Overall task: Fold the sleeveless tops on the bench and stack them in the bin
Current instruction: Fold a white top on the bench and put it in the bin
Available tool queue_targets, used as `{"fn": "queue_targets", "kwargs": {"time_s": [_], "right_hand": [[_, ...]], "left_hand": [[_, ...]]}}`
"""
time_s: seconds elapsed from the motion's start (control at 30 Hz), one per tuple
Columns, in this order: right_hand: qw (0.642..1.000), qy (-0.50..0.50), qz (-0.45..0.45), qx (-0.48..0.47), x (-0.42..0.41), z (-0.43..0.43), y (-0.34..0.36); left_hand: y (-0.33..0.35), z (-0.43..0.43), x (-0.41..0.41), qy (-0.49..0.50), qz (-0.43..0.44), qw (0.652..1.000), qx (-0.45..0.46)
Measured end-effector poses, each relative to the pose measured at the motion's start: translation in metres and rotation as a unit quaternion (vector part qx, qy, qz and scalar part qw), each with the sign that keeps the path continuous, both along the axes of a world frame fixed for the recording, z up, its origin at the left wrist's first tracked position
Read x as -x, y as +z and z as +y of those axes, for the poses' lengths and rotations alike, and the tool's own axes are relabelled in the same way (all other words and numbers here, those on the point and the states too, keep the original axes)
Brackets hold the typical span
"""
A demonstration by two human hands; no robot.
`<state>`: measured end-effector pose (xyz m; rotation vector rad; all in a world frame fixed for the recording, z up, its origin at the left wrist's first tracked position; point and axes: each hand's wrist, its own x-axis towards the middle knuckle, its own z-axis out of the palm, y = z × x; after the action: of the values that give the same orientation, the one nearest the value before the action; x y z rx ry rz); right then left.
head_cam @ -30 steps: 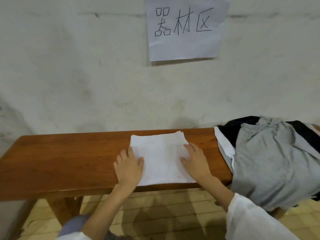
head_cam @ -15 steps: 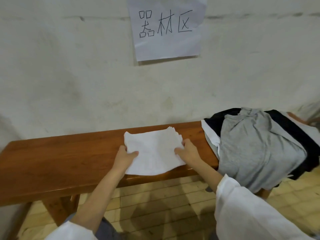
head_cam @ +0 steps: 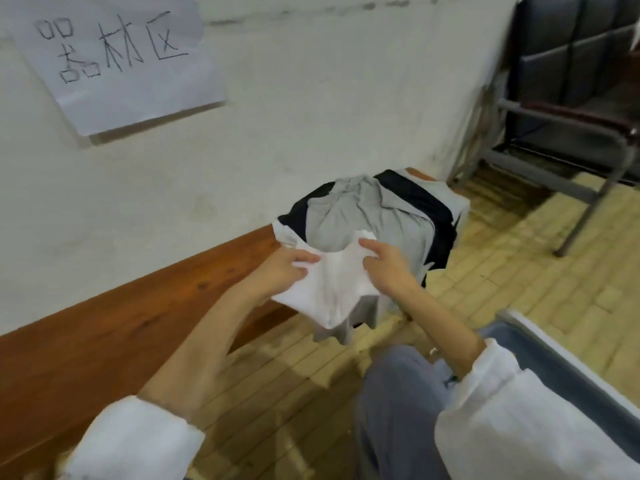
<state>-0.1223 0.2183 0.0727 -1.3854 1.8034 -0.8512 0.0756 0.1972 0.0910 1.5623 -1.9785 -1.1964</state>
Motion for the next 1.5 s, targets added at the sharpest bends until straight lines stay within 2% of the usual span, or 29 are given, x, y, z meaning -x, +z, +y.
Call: {"fn": "queue_targets", "kwargs": {"time_s": [0.2,0.33,0.43,0.63,0.8,1.07,1.27,1.33,1.43,1.5], "right_hand": [[0.991,-0.133,-0.017,-0.017,0.142,0.067,-0.027],[0.975,-0.213,-0.034,-0.058,0.226,0.121,-0.065],[0.965,-0.247,-0.027,-0.078,0.264,0.157,-0.097],[0.935,-0.313,-0.043,-0.159,0.293,0.212,-0.186],[0.912,-0.34,-0.101,-0.207,0.294,0.232,-0.247],[0.885,-0.392,-0.111,-0.224,0.306,0.216,-0.319],[0.872,-0.442,-0.046,-0.203,0.317,0.198,-0.368],[0.867,-0.449,-0.041,-0.212,0.318,0.197,-0.385],[0.855,-0.443,-0.086,-0.255,0.311,0.205,-0.421],[0.846,-0.44,-0.114,-0.28,0.306,0.215,-0.447]], "left_hand": [[-0.032,0.018,0.175,-0.146,-0.034,0.988,-0.025],[-0.063,0.044,0.273,-0.24,-0.082,0.964,-0.083],[-0.096,0.062,0.33,-0.291,-0.153,0.938,-0.107],[-0.195,0.09,0.391,-0.338,-0.239,0.899,-0.141],[-0.265,0.096,0.409,-0.357,-0.327,0.854,-0.189],[-0.336,0.078,0.433,-0.489,-0.342,0.796,-0.098],[-0.378,0.061,0.456,-0.521,-0.328,0.788,-0.013],[-0.394,0.058,0.46,-0.506,-0.326,0.797,-0.047],[-0.42,0.049,0.461,-0.447,-0.309,0.826,-0.148],[-0.438,0.038,0.455,-0.4,-0.33,0.84,-0.162]]}}
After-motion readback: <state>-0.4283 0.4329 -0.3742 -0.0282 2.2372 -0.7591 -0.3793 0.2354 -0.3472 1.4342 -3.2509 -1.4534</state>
